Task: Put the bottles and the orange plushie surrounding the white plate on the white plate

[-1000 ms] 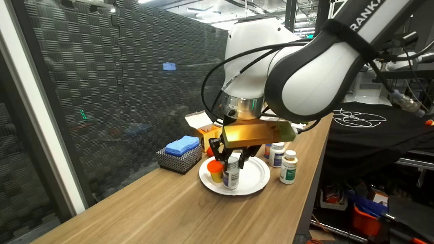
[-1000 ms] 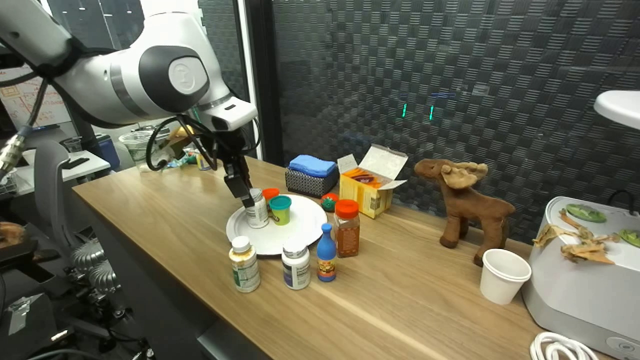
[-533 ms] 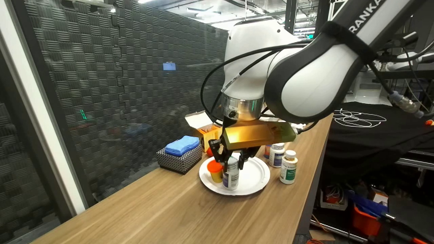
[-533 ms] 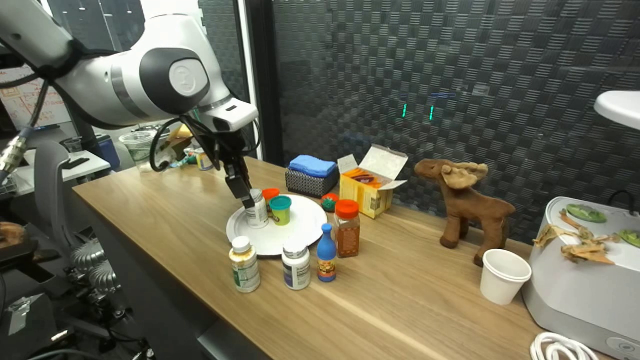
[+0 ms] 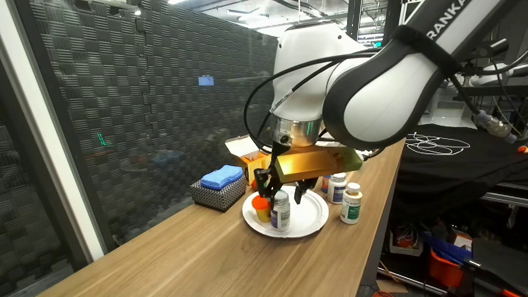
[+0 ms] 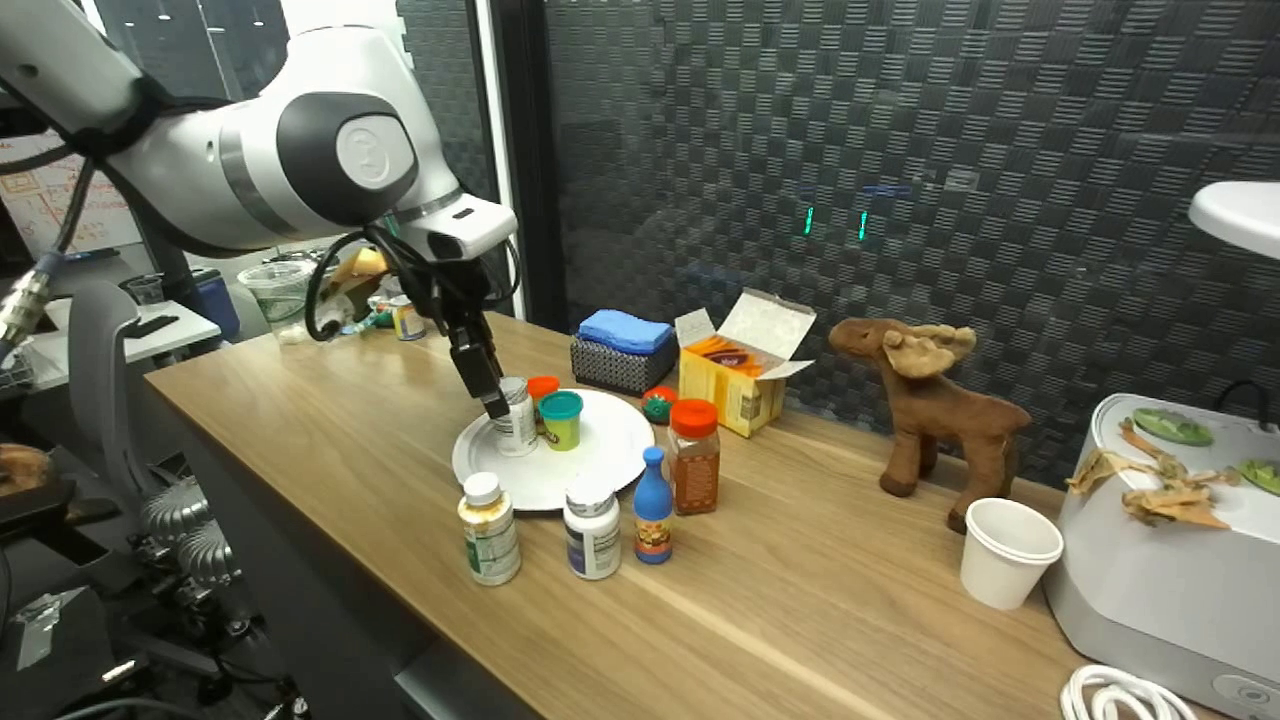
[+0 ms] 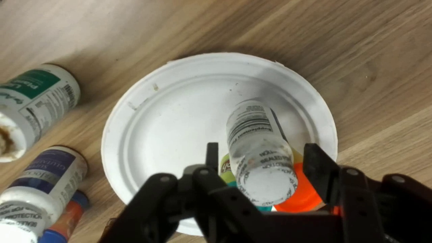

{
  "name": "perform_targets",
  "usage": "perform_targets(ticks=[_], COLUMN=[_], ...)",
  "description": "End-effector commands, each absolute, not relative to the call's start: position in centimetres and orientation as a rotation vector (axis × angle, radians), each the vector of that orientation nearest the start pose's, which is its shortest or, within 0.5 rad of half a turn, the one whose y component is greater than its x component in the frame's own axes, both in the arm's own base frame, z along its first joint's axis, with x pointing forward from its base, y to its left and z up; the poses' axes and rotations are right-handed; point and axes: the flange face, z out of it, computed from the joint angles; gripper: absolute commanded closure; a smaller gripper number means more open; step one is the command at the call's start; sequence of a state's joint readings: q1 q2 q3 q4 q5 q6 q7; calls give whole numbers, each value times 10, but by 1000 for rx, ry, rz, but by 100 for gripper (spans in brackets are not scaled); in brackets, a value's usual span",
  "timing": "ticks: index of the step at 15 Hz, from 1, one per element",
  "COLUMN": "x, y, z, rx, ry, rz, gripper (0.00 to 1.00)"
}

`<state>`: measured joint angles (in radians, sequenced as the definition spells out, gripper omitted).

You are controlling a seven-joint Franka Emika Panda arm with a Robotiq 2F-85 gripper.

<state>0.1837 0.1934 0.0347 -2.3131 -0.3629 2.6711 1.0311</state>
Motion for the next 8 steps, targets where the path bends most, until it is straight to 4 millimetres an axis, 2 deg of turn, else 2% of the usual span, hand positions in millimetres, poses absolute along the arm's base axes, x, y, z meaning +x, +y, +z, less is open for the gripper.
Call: perform_targets(ticks=[1, 5, 8], x=[522, 519, 498], y=[110, 75, 58], z=[320, 363, 378], rx=[-3060, -3035, -3036], ry=[848, 981, 1007], rz=[-451, -497, -480], gripper=[1, 0, 0])
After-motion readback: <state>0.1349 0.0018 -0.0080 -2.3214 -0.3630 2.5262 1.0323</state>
